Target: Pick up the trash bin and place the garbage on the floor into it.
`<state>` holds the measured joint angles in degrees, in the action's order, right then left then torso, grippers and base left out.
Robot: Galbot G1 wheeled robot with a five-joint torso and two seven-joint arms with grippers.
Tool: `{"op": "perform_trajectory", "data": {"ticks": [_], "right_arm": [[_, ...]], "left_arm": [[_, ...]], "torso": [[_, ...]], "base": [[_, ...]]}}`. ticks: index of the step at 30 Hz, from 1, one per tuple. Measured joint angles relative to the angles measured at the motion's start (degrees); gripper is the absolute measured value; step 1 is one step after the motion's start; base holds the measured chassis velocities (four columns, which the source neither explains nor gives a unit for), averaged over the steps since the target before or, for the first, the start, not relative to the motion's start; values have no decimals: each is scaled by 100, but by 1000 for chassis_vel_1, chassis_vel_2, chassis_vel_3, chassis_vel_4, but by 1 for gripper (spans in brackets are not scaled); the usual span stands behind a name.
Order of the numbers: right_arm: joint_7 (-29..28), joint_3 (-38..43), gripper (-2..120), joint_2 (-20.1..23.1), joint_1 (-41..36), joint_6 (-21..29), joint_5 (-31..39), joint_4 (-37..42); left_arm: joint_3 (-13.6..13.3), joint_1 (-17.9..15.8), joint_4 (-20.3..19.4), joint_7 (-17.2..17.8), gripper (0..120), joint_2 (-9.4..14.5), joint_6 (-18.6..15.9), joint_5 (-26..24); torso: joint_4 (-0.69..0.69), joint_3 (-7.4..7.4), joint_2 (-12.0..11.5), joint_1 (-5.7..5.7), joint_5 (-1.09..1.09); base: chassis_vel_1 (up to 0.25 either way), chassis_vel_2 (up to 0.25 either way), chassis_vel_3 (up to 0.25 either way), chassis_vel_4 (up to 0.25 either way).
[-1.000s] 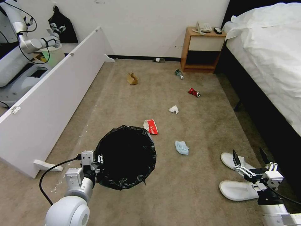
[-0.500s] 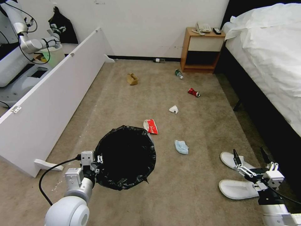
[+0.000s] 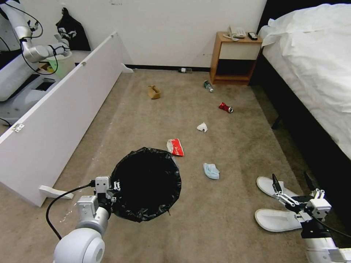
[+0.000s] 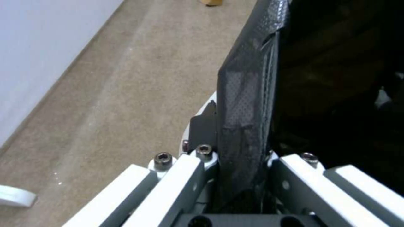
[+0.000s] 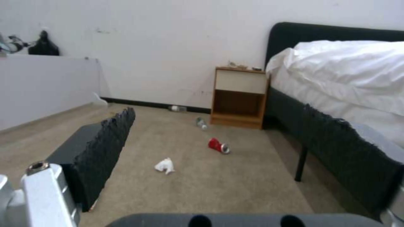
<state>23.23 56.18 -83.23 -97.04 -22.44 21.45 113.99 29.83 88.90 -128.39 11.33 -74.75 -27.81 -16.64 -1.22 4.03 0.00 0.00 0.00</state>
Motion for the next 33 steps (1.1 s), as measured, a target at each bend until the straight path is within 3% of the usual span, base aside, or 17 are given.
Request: {"op": "perform_trajectory", "data": {"ticks": [21,33], "right_arm": [[-11,-17,100,-23,-6,-7,-29,-21],[-41,-88,100,-44,-58,37,-36,93]], "left_arm": [[0,21,27,-58,2,14,49,180],[-12,25,28,48,2,18,104,21]], "torso": [[1,0,0,0,0],[0,0,-1,0,0]], "base": [[0,0,0,0],[-17,-9,-13,-11]]}}
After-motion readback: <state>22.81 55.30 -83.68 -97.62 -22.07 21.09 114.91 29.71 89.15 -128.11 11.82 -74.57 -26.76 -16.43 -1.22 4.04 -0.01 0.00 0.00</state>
